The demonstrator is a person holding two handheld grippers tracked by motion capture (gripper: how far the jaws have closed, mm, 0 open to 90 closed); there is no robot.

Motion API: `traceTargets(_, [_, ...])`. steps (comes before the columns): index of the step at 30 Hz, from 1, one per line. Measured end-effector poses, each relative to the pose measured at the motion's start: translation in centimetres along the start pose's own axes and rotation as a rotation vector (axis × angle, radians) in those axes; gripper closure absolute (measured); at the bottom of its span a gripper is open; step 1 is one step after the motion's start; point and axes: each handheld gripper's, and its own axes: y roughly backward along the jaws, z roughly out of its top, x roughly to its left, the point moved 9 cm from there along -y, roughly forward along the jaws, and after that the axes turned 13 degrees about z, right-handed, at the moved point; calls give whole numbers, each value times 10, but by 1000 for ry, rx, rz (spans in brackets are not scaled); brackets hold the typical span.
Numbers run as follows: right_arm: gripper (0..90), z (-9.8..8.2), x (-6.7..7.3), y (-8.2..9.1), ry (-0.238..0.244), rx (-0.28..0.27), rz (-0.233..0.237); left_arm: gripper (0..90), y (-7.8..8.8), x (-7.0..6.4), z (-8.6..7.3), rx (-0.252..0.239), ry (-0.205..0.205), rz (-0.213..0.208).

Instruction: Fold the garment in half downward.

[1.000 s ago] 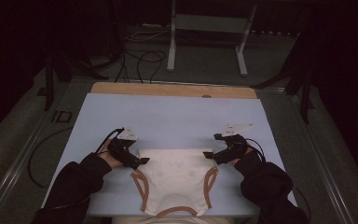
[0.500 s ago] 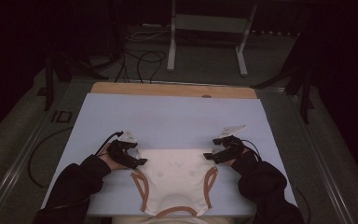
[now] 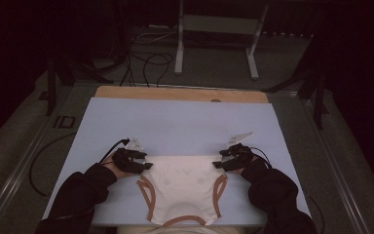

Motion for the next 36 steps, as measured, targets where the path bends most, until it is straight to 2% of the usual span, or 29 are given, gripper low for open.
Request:
traceTargets(7, [570,-1,3,0,-7,10,-3,643,1,-4,0,1,21,0])
traceTargets(9, [619,-1,5,0,7,18,7,685,2,-6,0,4,28,-13])
traceTargets(13, [760,-1,9,-1,1,22,28,775,3,-10,0,9,28,-36])
traceTargets(14, [809,-1,9,-1,-2,22,35,811,4,-11,0,6,16,-37])
traceTargets(16, [850,-1,12,-1,-3,23,47,831,5,-12,1,-6,9,-46])
traceTargets(18, [859,0,13,1,-2,24,49,847,9,-12,4,-20,19,-59])
traceTargets(25, [862,14,17,15,19,-29,51,861,19,-5,18,-47,-2,-64])
traceTargets(30, [863,23,17,25,40,-45,40,861,23,-3,27,-65,-8,-82])
traceTargets(36, [864,30,11,36,46,-61,13,861,25,10,44,-98,-5,-52])
